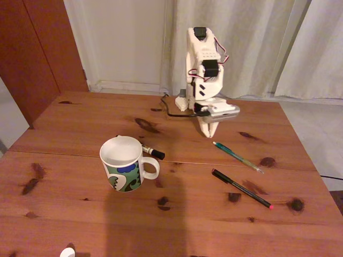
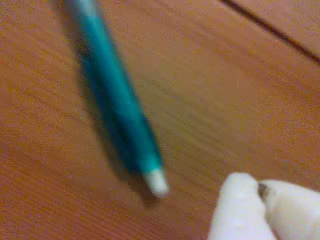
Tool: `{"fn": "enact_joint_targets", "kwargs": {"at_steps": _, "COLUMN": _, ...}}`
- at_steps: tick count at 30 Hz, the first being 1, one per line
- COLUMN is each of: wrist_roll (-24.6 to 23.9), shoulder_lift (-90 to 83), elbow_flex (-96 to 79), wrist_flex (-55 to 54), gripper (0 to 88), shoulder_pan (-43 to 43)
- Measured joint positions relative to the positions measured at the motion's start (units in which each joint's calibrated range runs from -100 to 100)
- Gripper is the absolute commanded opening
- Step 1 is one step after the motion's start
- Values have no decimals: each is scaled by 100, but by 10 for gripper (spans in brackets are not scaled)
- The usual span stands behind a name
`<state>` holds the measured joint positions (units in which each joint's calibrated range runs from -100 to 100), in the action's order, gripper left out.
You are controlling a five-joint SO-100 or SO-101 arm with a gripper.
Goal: Clean up the desk and place the pens and markers into the cup
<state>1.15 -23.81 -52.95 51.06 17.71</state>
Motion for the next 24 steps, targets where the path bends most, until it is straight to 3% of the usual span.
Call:
{"fn": "enact_joint_targets", "kwargs": {"at_steps": 10, "wrist_roll": 0, "shoulder_lift": 500, "elbow_flex": 340, "wrist_flex": 0, "gripper": 8, "shoulder_pan": 1320}}
{"fn": "enact_joint_targets", "kwargs": {"at_steps": 24, "wrist_roll": 0, "shoulder_lift": 1771, "elbow_flex": 1749, "wrist_flex": 0, "gripper": 8, "shoulder_pan": 1379}}
